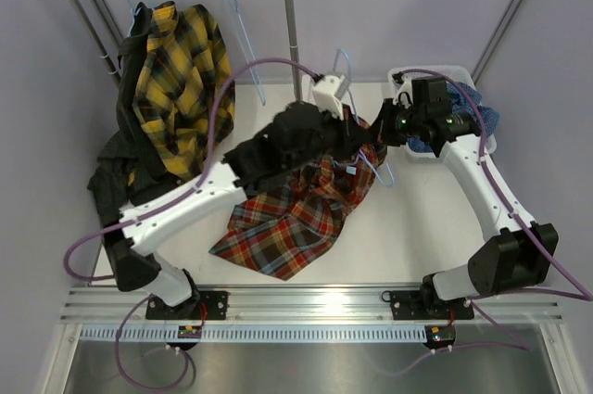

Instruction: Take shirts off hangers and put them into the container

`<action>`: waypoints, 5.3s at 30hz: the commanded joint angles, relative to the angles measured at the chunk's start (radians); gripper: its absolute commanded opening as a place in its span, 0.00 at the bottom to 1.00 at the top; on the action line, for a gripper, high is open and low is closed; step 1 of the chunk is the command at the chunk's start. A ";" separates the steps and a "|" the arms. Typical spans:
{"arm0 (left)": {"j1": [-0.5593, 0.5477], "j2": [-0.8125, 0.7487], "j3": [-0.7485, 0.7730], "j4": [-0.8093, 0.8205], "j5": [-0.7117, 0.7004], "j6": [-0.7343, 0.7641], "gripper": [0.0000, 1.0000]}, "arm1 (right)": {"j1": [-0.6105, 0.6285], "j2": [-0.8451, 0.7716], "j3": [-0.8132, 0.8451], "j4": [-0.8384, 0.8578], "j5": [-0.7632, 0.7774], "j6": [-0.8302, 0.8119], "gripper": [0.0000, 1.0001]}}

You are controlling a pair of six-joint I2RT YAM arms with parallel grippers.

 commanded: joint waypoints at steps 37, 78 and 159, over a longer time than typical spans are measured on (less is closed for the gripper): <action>0.257 -0.372 -0.008 0.108 -0.026 -0.482 0.00 | 0.379 -0.409 -0.408 0.744 -0.031 -0.340 0.84; 0.418 -0.467 -0.244 0.087 0.038 -0.495 0.99 | 0.400 -0.508 -0.315 0.319 0.073 -0.417 0.00; 0.416 -0.766 -0.479 -0.300 -0.308 0.188 0.99 | 0.419 0.679 1.003 0.061 0.405 -0.411 0.00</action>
